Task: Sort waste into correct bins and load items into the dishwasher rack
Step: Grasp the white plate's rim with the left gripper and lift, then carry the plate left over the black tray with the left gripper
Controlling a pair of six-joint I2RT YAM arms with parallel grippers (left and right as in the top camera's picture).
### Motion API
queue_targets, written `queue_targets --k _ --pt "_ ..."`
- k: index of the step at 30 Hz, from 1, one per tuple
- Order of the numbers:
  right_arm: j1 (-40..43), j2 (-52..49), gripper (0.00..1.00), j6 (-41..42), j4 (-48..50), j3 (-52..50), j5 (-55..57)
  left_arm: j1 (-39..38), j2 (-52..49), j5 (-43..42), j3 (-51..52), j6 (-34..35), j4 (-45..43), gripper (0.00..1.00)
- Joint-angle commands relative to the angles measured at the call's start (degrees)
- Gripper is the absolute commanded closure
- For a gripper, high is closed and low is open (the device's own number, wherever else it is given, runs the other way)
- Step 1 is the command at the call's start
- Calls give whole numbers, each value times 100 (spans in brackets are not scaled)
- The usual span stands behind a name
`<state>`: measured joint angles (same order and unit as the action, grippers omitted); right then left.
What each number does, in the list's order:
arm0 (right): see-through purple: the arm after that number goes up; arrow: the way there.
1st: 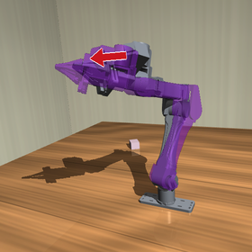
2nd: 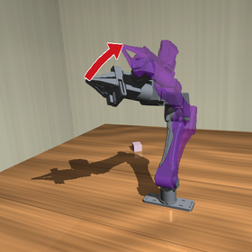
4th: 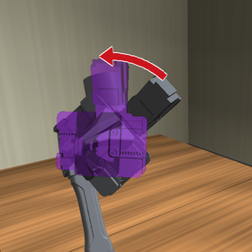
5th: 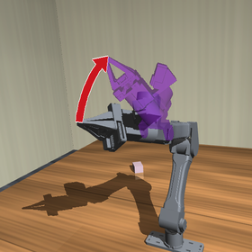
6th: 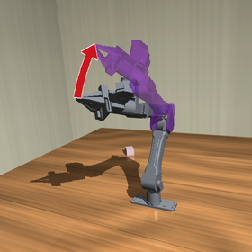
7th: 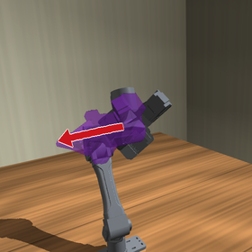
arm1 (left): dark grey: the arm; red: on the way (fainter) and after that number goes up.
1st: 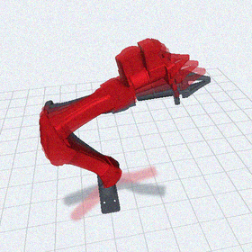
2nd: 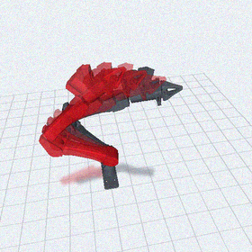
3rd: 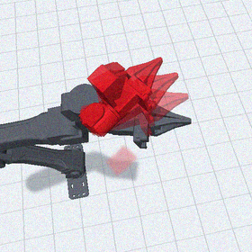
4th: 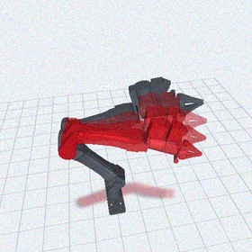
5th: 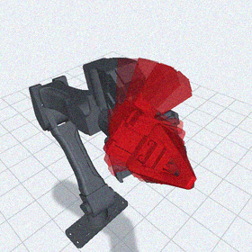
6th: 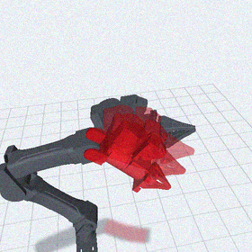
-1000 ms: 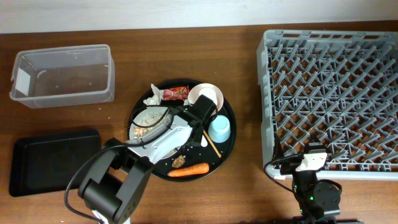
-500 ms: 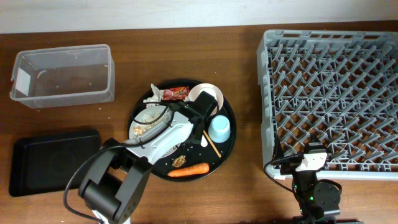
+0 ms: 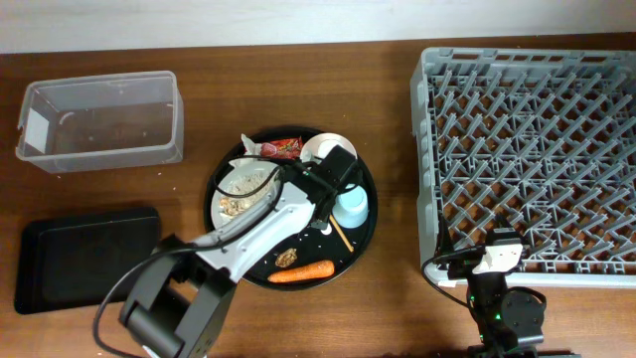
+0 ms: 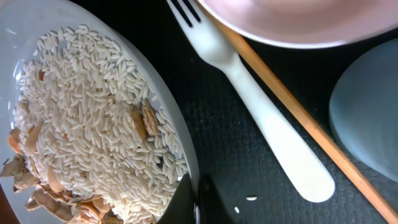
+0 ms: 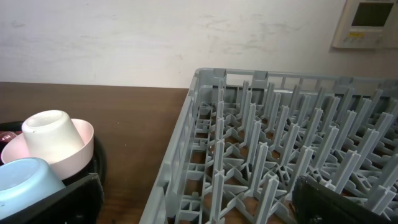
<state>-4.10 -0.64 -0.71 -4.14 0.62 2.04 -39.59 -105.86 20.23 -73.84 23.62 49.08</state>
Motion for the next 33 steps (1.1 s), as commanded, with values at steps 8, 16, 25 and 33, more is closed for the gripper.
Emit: queue_targets --k 8,16,25,33 --pt "42 46 1 -37 -44 -31 -9 -11 903 424 -175 149 424 99" --pt "42 46 1 -37 -42 -31 -9 33 1729 404 -175 382 721 100" --pt "42 44 1 -37 -42 -31 -9 804 1998 328 -175 402 1178 99" --pt "42 46 1 -37 -42 -31 -9 1784 2153 20 -175 420 1316 99"
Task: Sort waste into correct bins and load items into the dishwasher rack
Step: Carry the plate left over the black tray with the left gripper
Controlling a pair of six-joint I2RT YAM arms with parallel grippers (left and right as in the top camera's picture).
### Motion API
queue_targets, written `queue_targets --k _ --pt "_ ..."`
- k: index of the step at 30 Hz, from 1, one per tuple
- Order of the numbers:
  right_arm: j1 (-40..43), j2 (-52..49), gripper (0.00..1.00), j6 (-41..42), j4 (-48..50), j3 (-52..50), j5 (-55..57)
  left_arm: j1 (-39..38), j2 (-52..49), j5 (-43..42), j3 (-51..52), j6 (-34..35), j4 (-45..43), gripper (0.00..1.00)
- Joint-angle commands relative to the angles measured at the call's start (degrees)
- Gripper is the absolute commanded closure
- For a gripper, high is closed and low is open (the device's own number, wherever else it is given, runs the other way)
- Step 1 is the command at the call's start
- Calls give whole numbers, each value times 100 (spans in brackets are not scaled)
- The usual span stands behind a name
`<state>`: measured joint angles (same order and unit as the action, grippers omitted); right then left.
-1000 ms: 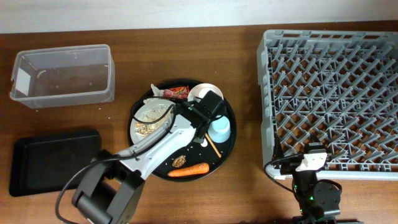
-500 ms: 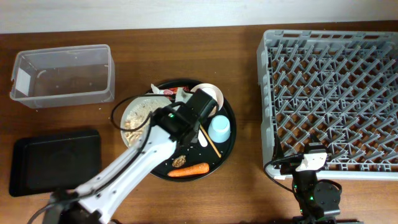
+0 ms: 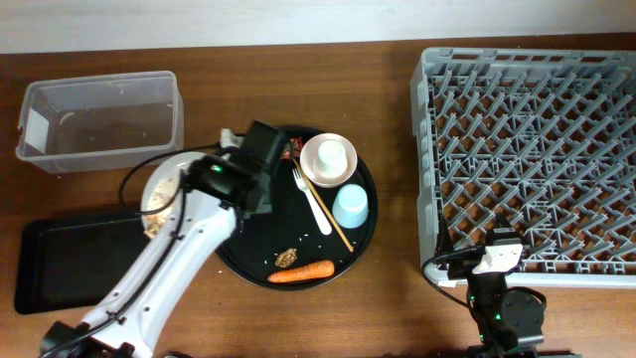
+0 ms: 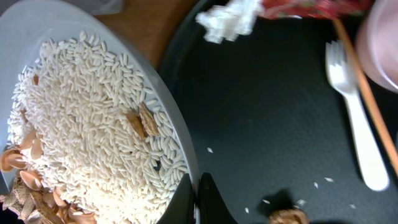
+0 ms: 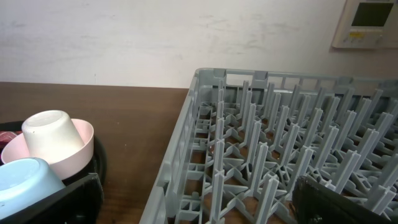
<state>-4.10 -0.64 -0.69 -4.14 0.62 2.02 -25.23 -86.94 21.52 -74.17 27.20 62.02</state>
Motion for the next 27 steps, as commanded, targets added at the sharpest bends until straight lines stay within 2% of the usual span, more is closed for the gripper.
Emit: queue_targets --k 1,9,16,27 --pt "42 46 1 -39 -42 -31 -7 511 260 -216 -142 61 22 100" --pt "42 44 1 -39 -44 -31 -9 1893 258 -859 -140 55 -26 100" --pt "42 44 1 -39 -42 -31 -9 3261 258 -1904 -103 -295 -411 100" --pt "42 44 1 -39 -42 -31 -9 4704 251 -2872 -50 -503 -791 100"
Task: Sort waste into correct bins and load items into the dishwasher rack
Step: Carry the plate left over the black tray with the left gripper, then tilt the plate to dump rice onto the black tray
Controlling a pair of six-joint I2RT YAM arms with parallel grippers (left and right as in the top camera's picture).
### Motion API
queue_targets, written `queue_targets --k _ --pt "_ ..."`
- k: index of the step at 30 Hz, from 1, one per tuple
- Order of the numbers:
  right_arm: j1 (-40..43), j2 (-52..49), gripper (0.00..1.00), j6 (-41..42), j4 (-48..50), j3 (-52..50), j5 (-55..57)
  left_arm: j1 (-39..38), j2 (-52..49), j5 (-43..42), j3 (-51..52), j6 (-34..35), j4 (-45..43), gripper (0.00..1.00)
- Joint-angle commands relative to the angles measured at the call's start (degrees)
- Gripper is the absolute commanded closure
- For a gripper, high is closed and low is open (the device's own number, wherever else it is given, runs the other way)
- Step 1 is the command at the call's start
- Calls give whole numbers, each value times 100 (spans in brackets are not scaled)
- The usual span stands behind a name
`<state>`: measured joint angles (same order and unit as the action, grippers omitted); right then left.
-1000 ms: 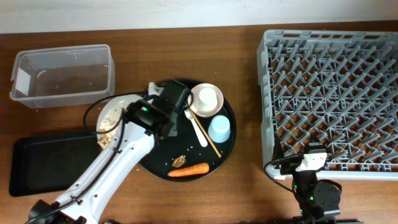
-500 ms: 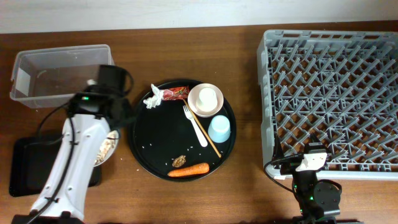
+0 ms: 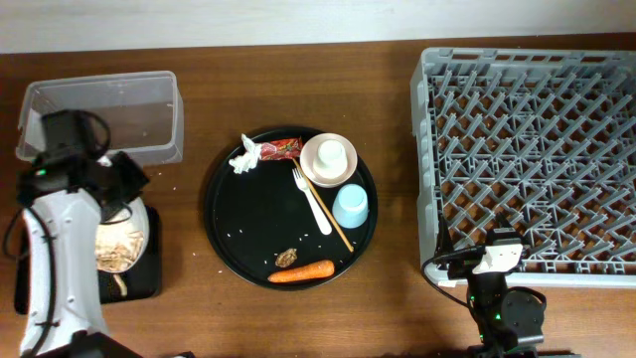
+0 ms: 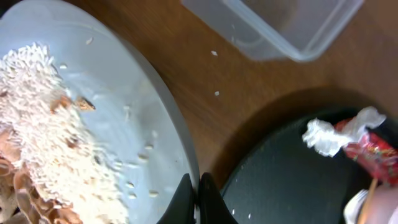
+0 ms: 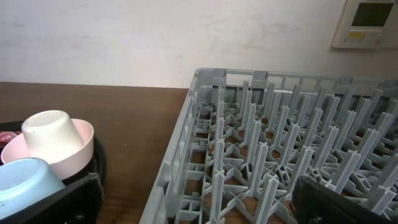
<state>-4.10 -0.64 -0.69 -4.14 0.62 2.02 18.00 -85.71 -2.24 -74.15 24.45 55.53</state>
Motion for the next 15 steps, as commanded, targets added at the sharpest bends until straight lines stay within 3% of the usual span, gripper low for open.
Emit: queue_targets --k 1,15 --pt "42 46 1 -39 -42 -31 -9 487 131 -581 -46 -229 -190 100" --pt "42 44 1 -39 -42 -31 -9 1788 131 -2476 514 -483 -719 100"
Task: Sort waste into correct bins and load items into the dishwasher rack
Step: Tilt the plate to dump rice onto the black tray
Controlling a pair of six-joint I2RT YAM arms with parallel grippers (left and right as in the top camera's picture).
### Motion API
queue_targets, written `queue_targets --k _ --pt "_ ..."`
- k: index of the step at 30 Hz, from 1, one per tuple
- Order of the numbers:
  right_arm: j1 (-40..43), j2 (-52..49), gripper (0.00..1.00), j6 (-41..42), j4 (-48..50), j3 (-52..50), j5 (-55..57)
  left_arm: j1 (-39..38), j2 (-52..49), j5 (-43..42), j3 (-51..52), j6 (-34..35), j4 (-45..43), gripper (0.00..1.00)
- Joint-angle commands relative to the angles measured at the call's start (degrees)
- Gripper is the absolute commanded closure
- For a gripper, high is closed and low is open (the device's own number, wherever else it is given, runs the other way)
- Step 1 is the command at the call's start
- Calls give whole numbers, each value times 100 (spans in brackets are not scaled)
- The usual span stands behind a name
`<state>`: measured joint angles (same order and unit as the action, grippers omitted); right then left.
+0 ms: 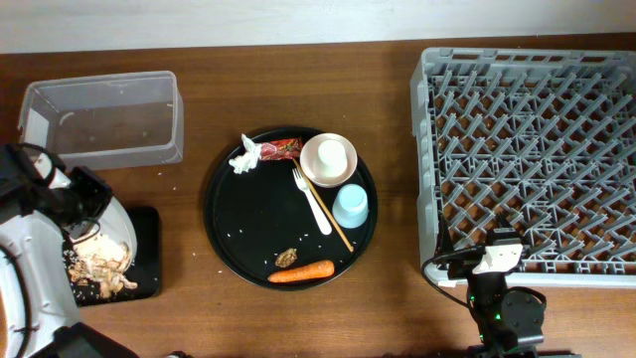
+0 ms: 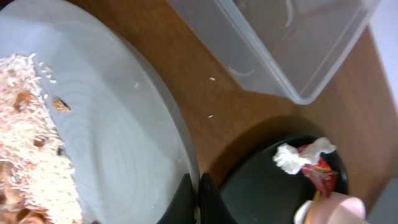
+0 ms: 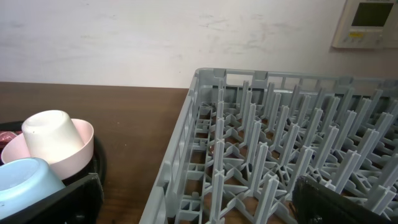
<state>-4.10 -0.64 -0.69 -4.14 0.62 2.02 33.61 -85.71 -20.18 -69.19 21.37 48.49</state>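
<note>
My left gripper (image 2: 198,200) is shut on the rim of a white plate (image 2: 106,130), held tilted over the black rectangular tray (image 1: 145,249) at the table's left. Rice and shell scraps (image 2: 25,143) have slid to the plate's low side, and scraps (image 1: 99,264) lie on the tray. From overhead the left gripper (image 1: 84,196) is just below the clear bin (image 1: 99,119). The round black tray (image 1: 253,224) holds a napkin (image 1: 243,156), a red wrapper (image 1: 280,148), a pink bowl with a white cup (image 1: 329,159), a blue cup (image 1: 351,206), a fork (image 1: 313,202), a chopstick (image 1: 336,227) and a carrot (image 1: 300,271). My right gripper (image 3: 199,205) rests open by the grey rack (image 1: 527,149).
A small brown scrap (image 1: 286,258) lies near the carrot. Loose rice grains dot the wood between the clear bin (image 2: 280,43) and the round tray (image 2: 280,180). The right gripper (image 1: 497,261) sits at the rack's front edge.
The plate is tilted more steeply and sits farther left over the rectangular tray. Its food has slid toward the low edge, and more scraps lie on the tray. The right arm is unchanged.
My left gripper was shut on the rim of the rice plate on the round tray. Then the plate hung off that tray's left side. Then it was over the black rectangular tray, and now it tips there with the food sliding off.
</note>
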Motion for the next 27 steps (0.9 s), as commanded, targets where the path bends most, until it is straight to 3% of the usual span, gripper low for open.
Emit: queue_targets --k 1,7,19,27 --pt "42 44 1 -39 -42 -31 -9 302 131 -831 17 -175 22 100" --pt "42 44 1 -39 -42 -31 -9 756 131 -1215 138 -304 -4 100" --pt "42 44 1 -39 -42 -31 -9 1633 129 -3093 358 -415 9 100" --pt "42 44 1 -39 -42 -31 -7 1838 131 -3495 358 -562 -28 100"
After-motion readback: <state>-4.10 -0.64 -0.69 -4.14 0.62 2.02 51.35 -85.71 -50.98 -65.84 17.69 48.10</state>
